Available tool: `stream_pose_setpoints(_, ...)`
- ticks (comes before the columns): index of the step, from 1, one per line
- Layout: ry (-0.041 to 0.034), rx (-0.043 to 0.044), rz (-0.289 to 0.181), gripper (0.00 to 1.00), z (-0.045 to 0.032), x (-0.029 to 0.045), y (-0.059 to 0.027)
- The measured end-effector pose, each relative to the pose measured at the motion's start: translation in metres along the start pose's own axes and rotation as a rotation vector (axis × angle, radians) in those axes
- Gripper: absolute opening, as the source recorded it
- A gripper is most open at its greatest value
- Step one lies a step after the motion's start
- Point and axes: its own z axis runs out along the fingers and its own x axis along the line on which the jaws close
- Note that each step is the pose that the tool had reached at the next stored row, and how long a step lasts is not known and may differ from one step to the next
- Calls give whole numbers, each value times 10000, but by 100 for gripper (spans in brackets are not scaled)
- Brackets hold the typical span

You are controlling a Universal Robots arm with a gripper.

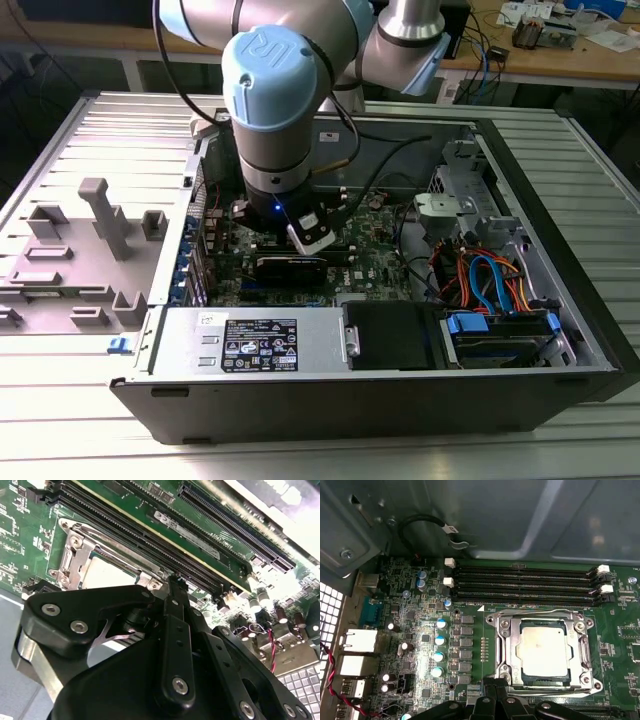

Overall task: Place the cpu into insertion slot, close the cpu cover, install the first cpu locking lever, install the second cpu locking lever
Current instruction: 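Install the second cpu locking lever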

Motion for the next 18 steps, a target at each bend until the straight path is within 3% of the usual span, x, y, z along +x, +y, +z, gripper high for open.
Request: stream_pose_setpoints(18, 1, 0, -1, 11, 85, 45, 21)
